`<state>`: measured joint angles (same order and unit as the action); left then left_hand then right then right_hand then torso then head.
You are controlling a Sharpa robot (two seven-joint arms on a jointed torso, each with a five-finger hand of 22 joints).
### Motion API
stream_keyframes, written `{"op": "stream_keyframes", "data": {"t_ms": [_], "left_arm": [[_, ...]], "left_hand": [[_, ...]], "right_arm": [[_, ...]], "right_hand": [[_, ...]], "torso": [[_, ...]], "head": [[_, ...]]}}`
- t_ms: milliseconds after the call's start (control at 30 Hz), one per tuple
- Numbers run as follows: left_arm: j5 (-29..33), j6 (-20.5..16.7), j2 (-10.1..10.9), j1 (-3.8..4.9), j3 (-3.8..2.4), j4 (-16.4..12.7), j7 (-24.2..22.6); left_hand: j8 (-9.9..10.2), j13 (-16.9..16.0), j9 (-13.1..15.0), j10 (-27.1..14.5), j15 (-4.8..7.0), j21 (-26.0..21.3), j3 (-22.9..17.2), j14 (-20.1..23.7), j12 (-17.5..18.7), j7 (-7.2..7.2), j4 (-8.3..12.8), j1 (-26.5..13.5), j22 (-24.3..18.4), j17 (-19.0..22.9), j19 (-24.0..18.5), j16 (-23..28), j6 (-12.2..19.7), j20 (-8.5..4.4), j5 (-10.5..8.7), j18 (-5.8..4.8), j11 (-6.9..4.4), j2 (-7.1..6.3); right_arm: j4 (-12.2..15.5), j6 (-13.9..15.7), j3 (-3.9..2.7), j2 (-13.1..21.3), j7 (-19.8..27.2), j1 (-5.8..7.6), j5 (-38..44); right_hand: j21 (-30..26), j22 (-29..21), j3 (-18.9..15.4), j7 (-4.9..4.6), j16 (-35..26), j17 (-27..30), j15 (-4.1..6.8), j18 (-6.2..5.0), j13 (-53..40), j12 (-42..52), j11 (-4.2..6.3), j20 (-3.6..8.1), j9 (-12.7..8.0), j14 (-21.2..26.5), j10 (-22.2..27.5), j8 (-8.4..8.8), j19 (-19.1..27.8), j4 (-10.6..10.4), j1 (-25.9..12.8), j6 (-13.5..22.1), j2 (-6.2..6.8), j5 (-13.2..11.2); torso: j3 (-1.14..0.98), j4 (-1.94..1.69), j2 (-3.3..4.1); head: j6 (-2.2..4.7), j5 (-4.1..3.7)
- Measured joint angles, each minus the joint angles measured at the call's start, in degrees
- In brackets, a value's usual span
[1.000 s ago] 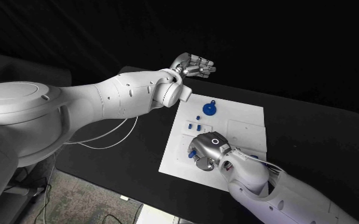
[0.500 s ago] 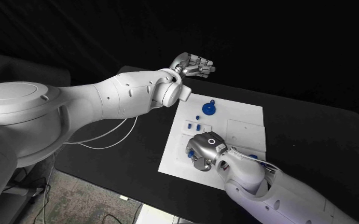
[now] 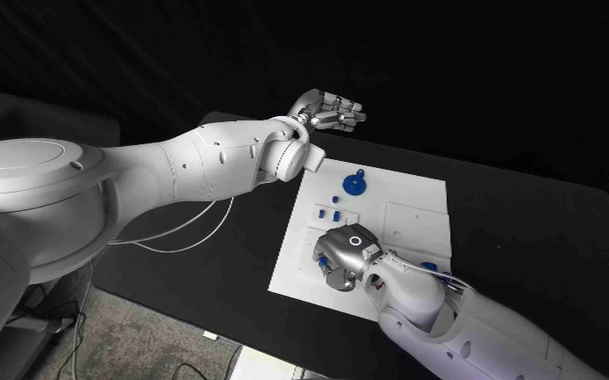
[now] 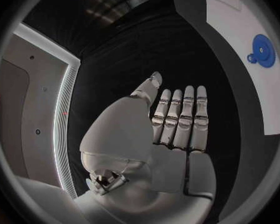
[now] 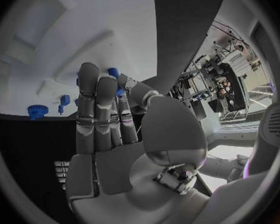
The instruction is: Assemble the parts on the task board
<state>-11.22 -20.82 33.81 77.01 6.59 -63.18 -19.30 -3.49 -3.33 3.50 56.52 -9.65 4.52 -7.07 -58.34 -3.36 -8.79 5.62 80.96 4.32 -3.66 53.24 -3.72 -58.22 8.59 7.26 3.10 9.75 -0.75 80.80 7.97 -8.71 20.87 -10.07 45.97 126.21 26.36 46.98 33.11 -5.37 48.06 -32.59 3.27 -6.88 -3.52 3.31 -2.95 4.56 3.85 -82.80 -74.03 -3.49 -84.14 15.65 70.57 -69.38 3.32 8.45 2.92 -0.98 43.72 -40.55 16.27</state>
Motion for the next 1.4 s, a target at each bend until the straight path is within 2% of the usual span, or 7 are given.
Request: {"op": "stream_keyframes", "data": {"t_ms": [100,433,467,567,1067,1200,1400], "left_arm": [[0.0,0.02,0.0,0.0,0.0,0.01,0.01],[0.0,0.11,0.03,0.0,0.02,0.01,0.1],[0.0,0.11,0.03,0.0,0.02,0.01,0.11],[0.0,0.14,0.05,0.0,0.02,0.01,0.15],[0.0,0.26,0.13,-0.02,0.05,0.07,0.29],[0.0,0.29,0.18,-0.02,0.05,0.08,0.31],[0.0,0.33,0.42,-0.03,0.07,0.08,0.33]], "left_hand": [[0.0,0.0,0.0,0.0,0.0,0.0,0.0,0.0,0.0,0.0,0.0,0.0,0.0,0.0,0.0,0.0,0.0,0.0,0.0,0.0,0.0,0.0],[0.0,0.0,0.0,-0.21,0.0,0.0,0.0,0.0,0.0,0.0,0.0,0.0,0.0,0.0,0.0,0.0,0.0,0.0,0.0,0.0,0.21,0.0],[0.0,0.0,0.0,-0.21,0.0,0.0,0.0,0.0,0.0,0.0,0.0,0.0,0.0,0.0,0.0,0.0,0.0,0.0,0.0,0.0,0.2,0.0],[0.0,0.0,0.0,-0.21,0.0,0.0,0.0,0.0,0.0,0.0,0.0,0.0,0.0,0.0,0.0,0.0,0.0,0.0,0.0,0.0,0.2,0.0],[0.0,0.0,0.0,-0.2,0.0,0.0,0.0,0.0,0.0,0.0,0.0,0.0,0.0,0.0,0.0,0.0,0.0,0.0,0.0,0.0,0.2,0.0],[0.0,0.0,0.0,-0.2,0.0,0.0,0.0,0.0,0.0,0.0,0.0,0.0,0.0,0.0,0.0,0.0,0.0,0.0,0.0,0.0,0.2,0.0],[0.0,0.0,0.0,-0.2,0.0,0.0,0.09,0.0,0.0,0.0,0.09,0.0,0.0,0.0,0.0,0.0,0.0,0.0,0.0,0.0,0.2,0.0]], "right_arm": [[-0.03,0.02,0.04,-0.01,-0.01,0.01,0.01],[-0.42,0.19,0.38,0.07,0.39,-0.22,-0.84],[-0.44,0.25,0.38,0.08,0.43,-0.22,-0.97],[-0.49,0.55,0.38,0.15,0.55,-0.22,-1.35],[-0.46,3.94,0.38,0.67,0.67,-0.22,-2.79],[0.15,5.42,0.38,1.27,0.84,-0.23,-3.57],[2.33,7.91,0.03,3.43,1.46,-0.26,-5.54]], "right_hand": [[-0.32,-0.07,-1.85,-0.27,-0.08,0.11,-0.07,-0.08,-0.1,0.02,0.61,-0.01,0.0,0.07,0.69,-0.21,0.0,-0.28,-0.99,1.55,0.16,1.68],[-1.89,-1.49,-8.99,-1.61,-0.07,0.56,-1.76,-1.56,0.11,0.23,-2.26,-1.92,-0.19,0.58,10.32,-0.27,0.11,-0.37,-2.8,8.16,2.39,3.65],[-2.15,-2.1,-11.91,-1.67,-0.08,0.86,-2.07,-1.94,0.13,0.23,-2.52,-2.05,-0.19,0.61,11.51,-0.27,0.23,-0.18,-1.87,8.63,1.61,3.65],[-2.15,-2.81,-14.41,-1.75,-0.08,1.25,-2.2,-2.37,0.15,0.23,-2.78,-2.25,-0.19,0.55,12.61,-0.27,0.2,0.13,-1.24,8.9,0.98,3.65],[-1.92,-4.29,-16.42,-1.92,-0.08,1.81,-2.2,-2.41,0.14,0.22,-3.09,-2.34,-0.24,0.54,13.73,-0.27,0.11,-0.32,-0.41,9.49,1.21,3.65],[-1.6,-4.94,-17.86,-1.71,-0.08,1.89,-2.19,-2.4,0.14,0.22,-3.09,-2.34,-0.23,0.54,13.73,-0.27,0.11,-1.43,0.12,9.88,1.75,3.65],[-0.87,-6.54,-23.79,-1.51,-0.08,2.0,-2.18,-2.37,0.13,0.22,-3.09,-2.34,-0.23,0.54,13.73,-0.27,0.11,-4.84,1.05,10.09,2.17,4.25]], "torso": [[0.0,0.02,0.0],[-0.03,0.04,0.01],[-0.04,0.04,0.01],[-0.05,0.04,0.01],[-0.1,0.04,0.02],[-0.11,0.0,0.02],[-0.12,0.03,0.03]], "head": [[0.02,0.02],[-0.01,0.08],[-0.03,0.08],[-0.04,0.09],[-0.17,-0.16],[-0.14,-0.27],[-0.07,-0.51]]}}
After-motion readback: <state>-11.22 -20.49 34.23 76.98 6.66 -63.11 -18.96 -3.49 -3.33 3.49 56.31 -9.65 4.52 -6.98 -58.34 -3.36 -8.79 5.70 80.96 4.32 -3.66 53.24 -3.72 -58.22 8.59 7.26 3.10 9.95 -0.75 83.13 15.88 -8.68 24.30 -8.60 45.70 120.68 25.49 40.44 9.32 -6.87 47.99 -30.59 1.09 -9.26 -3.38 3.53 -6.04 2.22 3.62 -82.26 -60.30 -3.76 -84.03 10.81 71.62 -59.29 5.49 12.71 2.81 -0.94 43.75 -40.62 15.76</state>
